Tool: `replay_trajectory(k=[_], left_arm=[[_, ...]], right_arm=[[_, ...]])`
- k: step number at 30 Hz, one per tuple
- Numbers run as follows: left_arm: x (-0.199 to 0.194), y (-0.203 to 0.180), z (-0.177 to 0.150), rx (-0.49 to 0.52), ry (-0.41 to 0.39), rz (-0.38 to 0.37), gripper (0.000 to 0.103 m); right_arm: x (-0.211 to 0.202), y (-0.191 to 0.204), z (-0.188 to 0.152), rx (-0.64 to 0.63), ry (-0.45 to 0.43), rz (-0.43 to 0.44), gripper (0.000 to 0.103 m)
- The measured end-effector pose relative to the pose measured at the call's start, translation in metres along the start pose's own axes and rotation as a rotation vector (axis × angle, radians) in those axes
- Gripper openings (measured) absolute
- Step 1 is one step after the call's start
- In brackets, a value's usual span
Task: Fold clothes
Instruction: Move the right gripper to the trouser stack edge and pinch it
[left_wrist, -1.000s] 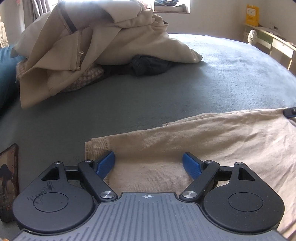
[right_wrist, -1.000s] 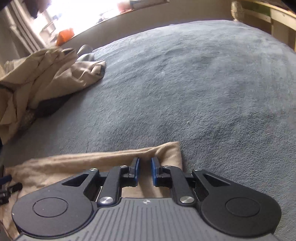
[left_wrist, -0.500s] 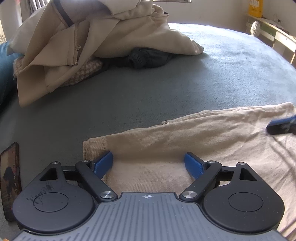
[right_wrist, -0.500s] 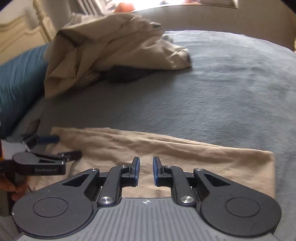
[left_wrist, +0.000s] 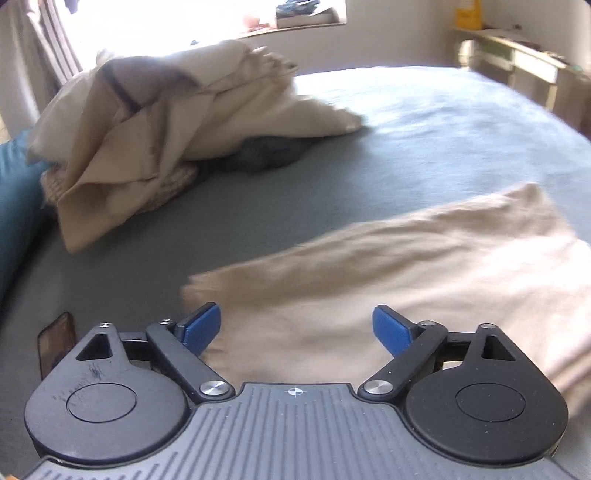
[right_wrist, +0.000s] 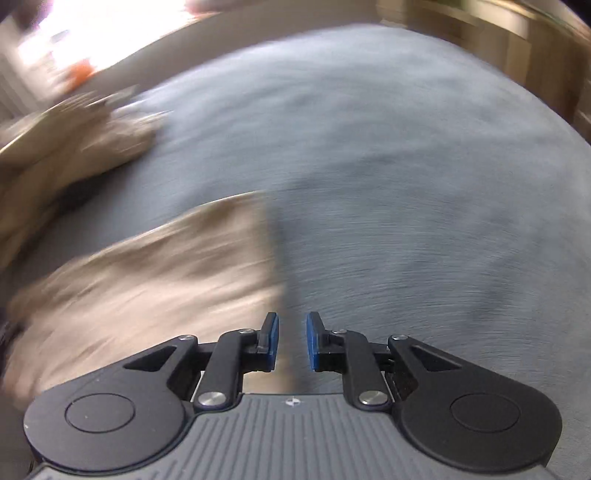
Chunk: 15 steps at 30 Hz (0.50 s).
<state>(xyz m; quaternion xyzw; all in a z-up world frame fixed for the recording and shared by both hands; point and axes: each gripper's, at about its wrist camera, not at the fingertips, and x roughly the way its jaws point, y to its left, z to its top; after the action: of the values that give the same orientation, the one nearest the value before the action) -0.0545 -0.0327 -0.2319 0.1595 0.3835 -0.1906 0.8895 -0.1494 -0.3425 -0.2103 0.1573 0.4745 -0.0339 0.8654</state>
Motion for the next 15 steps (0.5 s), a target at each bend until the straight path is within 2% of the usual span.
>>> replay_trajectory(k=[2, 5, 7, 9, 11, 13, 15], left_arm=[[-0.009, -0.019, -0.013, 0.077, 0.006, -0.029, 0.093], [-0.014, -0.044, -0.035, 0.203, 0.03, -0.036, 0.093], [-0.005, -0.051, -0.052, 0.271, 0.084, -0.003, 0.093], [0.001, -0.043, -0.062, 0.273, 0.116, 0.023, 0.095], [-0.003, -0.033, -0.064, 0.219, 0.12, 0.02, 0.095], [-0.009, -0.03, -0.063, 0.192, 0.107, 0.023, 0.095], [-0.017, -0.037, -0.06, 0.209, 0.071, 0.025, 0.095]], right_arm=[[0.003, 0.044, -0.014, -0.129, 0.03, 0.109, 0.017], [0.018, 0.085, -0.036, -0.3, 0.08, 0.127, 0.016], [0.024, 0.079, -0.043, -0.311, 0.101, 0.09, 0.016], [0.023, 0.044, -0.043, -0.235, 0.104, 0.033, 0.016], [0.01, -0.001, -0.039, -0.086, 0.095, -0.017, 0.016], [-0.01, -0.038, -0.04, 0.081, 0.071, -0.071, 0.018], [-0.024, -0.064, -0.046, 0.228, 0.055, -0.095, 0.018]])
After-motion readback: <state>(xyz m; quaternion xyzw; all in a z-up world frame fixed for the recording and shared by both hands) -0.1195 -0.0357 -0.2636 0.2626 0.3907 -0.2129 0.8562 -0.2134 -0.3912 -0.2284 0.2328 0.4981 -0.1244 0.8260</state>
